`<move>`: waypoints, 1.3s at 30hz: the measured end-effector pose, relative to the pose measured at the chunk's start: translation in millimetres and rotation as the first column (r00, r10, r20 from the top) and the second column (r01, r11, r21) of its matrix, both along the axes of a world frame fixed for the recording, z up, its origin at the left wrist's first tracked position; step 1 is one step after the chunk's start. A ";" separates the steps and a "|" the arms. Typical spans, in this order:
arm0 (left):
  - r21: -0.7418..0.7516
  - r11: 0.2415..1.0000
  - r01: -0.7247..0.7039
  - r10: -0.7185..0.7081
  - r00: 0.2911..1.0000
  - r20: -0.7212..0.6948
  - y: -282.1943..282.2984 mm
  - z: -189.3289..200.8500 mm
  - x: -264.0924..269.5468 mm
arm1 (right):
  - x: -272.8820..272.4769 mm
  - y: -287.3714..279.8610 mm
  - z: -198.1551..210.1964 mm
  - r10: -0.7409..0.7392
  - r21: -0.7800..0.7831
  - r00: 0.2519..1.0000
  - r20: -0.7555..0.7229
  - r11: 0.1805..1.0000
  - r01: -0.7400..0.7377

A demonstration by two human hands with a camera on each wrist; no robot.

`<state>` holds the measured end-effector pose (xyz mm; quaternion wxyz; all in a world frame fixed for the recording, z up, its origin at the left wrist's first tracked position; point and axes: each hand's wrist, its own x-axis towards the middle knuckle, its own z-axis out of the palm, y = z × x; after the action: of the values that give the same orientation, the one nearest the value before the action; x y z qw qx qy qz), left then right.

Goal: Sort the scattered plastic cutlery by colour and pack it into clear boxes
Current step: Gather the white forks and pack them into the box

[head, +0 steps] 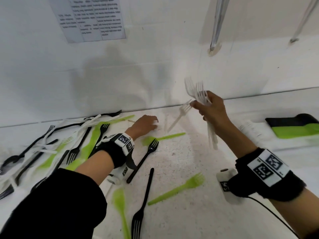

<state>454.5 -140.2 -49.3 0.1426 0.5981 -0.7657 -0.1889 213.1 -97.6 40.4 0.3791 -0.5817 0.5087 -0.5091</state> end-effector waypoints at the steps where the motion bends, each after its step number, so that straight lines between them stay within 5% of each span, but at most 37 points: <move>1: -0.043 0.999 0.000 0.001 1.000 0.011 1.1 2.5 -0.8 | 3.3 -0.7 2.6 -0.018 -0.020 0.999 0.031 1.000 0.019; 6: -0.224 0.969 -0.106 0.098 0.994 -0.045 14.2 38.7 8.7 | 34.8 1.6 13.1 -0.048 -0.041 0.986 0.158 0.998 0.055; 10: -0.242 0.933 -0.268 0.176 0.923 -0.342 38.6 75.0 35.3 | 69.7 -0.9 14.1 0.121 0.003 0.940 0.318 0.992 -0.128; 16: -0.256 0.924 -0.286 0.156 0.889 -0.430 97.9 115.8 69.1 | 142.1 -2.1 -10.9 0.400 0.105 0.912 -0.091 0.914 -0.391; 19: -0.240 0.928 -0.285 0.177 0.904 -0.388 124.0 128.7 82.0 | 168.0 -3.9 -34.1 0.550 0.142 0.722 -0.420 0.826 -0.546; 22: -0.184 0.951 -0.247 0.195 0.945 -0.264 148.1 127.7 92.5 | 185.8 -3.5 -53.1 0.452 0.092 0.385 -0.805 0.735 -0.672; 30: -0.091 0.961 -0.262 0.250 0.960 -0.127 179.2 95.1 111.9 | 212.1 5.2 -61.4 0.308 0.150 0.060 -0.950 0.615 -0.774; 32: -0.041 0.962 -0.271 0.267 0.960 -0.085 180.8 90.5 111.8 | 213.4 4.5 -61.8 0.315 0.124 0.100 -0.944 0.619 -0.775; 39: 0.121 0.956 -0.269 0.264 0.963 0.053 186.2 61.8 99.8 | 205.0 7.4 -48.2 0.385 -0.107 0.448 -0.807 0.651 -0.751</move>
<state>554.3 46.0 12.5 0.1145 0.7069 -0.6669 -0.2058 418.1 -90.2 -7.8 0.1512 -0.9415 0.2459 -0.1740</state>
